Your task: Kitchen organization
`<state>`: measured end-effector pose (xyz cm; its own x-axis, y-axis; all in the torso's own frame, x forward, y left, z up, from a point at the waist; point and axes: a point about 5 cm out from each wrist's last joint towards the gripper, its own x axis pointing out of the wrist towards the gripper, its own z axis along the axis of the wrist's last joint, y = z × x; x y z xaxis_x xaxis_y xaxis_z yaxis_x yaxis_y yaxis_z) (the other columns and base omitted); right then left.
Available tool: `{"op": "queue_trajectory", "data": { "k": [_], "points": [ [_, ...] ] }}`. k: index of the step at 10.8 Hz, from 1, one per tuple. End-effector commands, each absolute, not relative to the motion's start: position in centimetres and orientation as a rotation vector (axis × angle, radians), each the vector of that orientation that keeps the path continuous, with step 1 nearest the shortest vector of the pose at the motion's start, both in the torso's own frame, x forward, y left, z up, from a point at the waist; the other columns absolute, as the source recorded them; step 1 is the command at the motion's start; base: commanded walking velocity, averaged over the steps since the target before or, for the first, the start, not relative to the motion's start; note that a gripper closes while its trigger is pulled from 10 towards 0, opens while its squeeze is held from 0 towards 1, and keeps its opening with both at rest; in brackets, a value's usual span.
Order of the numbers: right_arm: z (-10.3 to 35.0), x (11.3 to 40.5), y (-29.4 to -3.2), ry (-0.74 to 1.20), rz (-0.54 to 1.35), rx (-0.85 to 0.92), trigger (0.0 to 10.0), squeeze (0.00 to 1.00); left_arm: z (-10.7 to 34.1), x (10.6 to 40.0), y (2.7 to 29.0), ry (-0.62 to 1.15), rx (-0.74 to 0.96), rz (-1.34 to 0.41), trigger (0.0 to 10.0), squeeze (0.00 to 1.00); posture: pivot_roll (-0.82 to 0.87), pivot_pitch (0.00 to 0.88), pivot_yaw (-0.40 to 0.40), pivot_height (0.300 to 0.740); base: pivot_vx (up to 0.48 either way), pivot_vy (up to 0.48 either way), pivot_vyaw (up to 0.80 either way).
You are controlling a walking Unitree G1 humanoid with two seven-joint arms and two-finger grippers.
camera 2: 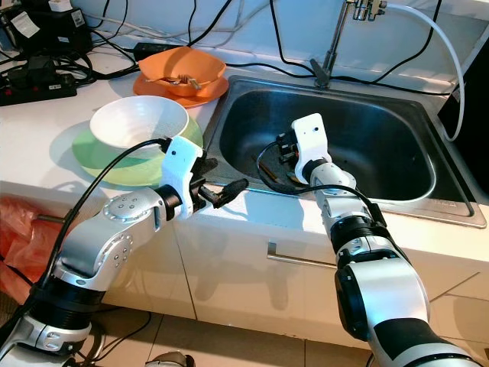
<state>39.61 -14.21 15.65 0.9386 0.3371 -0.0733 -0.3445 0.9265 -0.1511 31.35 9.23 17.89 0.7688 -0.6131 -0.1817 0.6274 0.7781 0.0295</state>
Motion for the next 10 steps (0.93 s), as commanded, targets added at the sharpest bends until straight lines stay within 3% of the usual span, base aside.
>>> {"op": "queue_trajectory", "data": {
  "k": [1, 2, 5, 6, 7, 8, 10],
  "points": [
    [17.1, 40.0, -13.9, -0.013, 0.353, -0.115, 10.0, 1.0, 20.0, 32.0, 9.7, 0.046, 0.089, -0.6, 10.0, 0.12, 0.16, 0.039, -0.039, 0.74, 0.0, 0.0, 0.0],
    [17.6, 40.1, -13.8, -0.035, 0.352, -0.085, 10.0, 1.0, 21.2, 32.6, 10.5, -0.028, 0.067, -0.502, 10.0, 0.0, 0.16, 0.038, -0.039, 0.74, 0.0, 0.0, 0.0],
    [18.2, 39.9, -12.4, -0.076, 0.425, 0.004, 10.0, 1.0, 23.1, 33.5, 13.6, -0.145, 0.03, -0.276, 10.0, 0.03, 0.15, 0.038, -0.043, 0.74, 0.0, 0.0, 0.0],
    [18.6, 39.7, -11.7, -0.107, 0.472, 0.041, 10.0, 0.83, 23.3, 33.7, 14.3, -0.145, 0.095, -0.26, 10.0, 0.05, 0.15, 0.038, -0.043, 0.74, 0.0, 0.0, 0.0],
    [19.1, 39.4, -11.3, -0.135, 0.517, 0.069, 10.0, 0.0, 23.0, 34.1, 14.8, -0.09, 0.176, -0.297, 10.0, 0.17, 0.15, 0.034, -0.041, 0.74, 0.0, 0.0, 0.0],
    [19.4, 39.2, -11.2, -0.151, 0.532, 0.086, 10.0, 0.0, 22.9, 34.3, 15.2, -0.06, 0.226, -0.313, 10.0, 0.17, 0.15, 0.034, -0.041, 0.74, 0.0, 0.0, 0.0],
    [19.6, 38.8, -11.3, -0.159, 0.55, 0.095, 10.0, 0.0, 23.1, 34.6, 16.2, -0.036, 0.323, -0.343, 10.0, 0.49, 0.15, 0.035, -0.04, 0.74, 0.0, 0.0, 0.0]
  ]
}}
